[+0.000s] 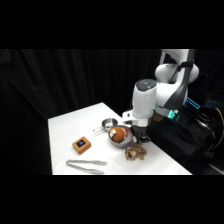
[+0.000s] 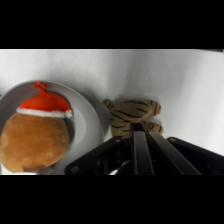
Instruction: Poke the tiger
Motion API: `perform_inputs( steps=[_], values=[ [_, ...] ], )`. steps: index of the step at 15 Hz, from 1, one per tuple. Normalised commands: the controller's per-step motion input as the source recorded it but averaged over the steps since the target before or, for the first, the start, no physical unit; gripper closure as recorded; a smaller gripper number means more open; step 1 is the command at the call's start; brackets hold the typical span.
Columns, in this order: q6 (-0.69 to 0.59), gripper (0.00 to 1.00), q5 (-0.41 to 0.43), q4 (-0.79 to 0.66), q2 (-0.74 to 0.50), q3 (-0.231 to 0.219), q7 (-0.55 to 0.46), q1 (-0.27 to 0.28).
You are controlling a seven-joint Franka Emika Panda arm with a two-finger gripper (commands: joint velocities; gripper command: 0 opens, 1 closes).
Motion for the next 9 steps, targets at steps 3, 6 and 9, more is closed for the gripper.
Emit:
perform_inputs(
  steps=[3,6,9],
  values=[
    [-0.48,0.55,0.003,0.01,-0.50,0.117,0.04,-0.124],
    [-0.43,0.31,0.079,0.05,-0.44,0.119,-0.02,-0.144],
    [-0.37,0.06,0.086,0.08,-0.36,0.102,-0.05,-0.146]
  ],
)
